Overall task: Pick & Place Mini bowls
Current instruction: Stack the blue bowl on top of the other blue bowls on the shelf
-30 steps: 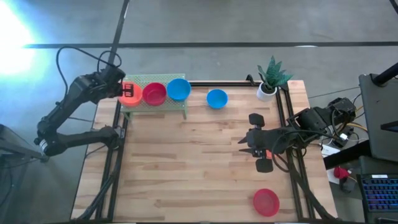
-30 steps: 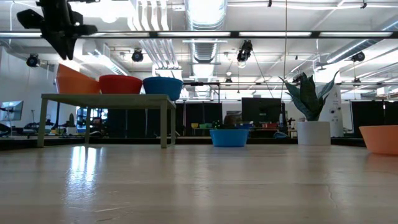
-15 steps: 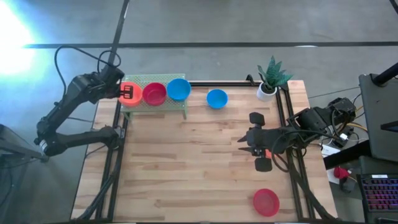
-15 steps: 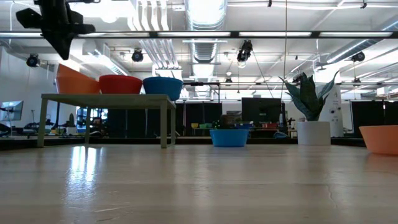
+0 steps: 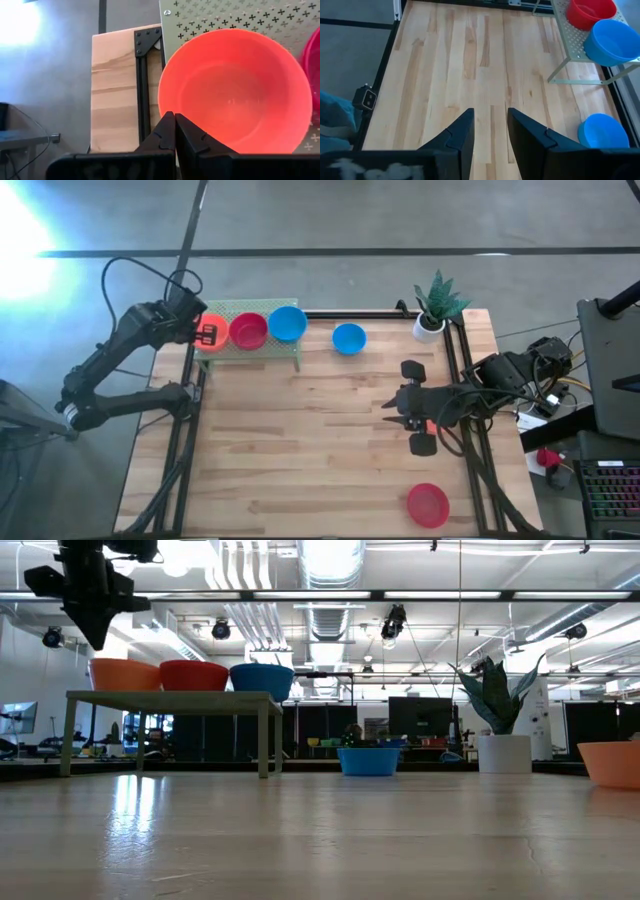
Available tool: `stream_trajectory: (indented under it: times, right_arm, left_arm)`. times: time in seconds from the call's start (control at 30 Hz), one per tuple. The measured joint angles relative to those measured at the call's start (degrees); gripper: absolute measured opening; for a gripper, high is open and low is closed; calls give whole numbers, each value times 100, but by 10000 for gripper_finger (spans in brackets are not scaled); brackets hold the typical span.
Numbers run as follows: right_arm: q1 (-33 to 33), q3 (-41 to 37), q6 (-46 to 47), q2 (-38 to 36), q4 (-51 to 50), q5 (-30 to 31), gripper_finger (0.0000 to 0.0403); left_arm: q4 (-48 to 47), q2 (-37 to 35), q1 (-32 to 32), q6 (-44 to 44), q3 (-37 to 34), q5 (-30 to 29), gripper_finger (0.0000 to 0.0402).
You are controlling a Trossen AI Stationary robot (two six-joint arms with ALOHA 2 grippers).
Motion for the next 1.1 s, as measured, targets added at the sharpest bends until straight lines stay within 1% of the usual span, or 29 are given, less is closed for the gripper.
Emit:
stream_trajectory:
  times: [0.1, 0.33, 0.5, 0.67, 0.73, 0.83, 0.97, 1.1]
  right_arm:
    - [0, 0, 1, 0, 4, 53, 111]
    - [-108, 0, 524, -2, 0, 750, 111]
    - [-536, 0, 1073, -2, -47, 950, 111]
    - [-1140, -22, 1273, -1, -59, 960, 111]
    - [-1409, -24, 1282, 27, -57, 849, 111]
    - [-1833, -72, 1265, 83, 1, 412, 111]
    - [-2343, -257, 1266, 202, 156, 282, 111]
    - [-2852, -485, 1257, 416, 523, -248, 111]
  left_arm:
    - [7, -6, -2, 56, 162, 2, 0]
    - [18, -158, -192, 446, 810, 111, 0]
    - [137, -331, -539, 800, 1112, 265, 0]
    - [136, -562, -953, 968, 1137, 354, 0]
    - [117, -630, -1118, 1038, 1115, 386, 0]
    - [132, -710, -1336, 1141, 1117, 526, 0]
    - [132, -748, -1567, 1256, 1114, 711, 0]
    - [132, -745, -1684, 1427, 1114, 769, 0]
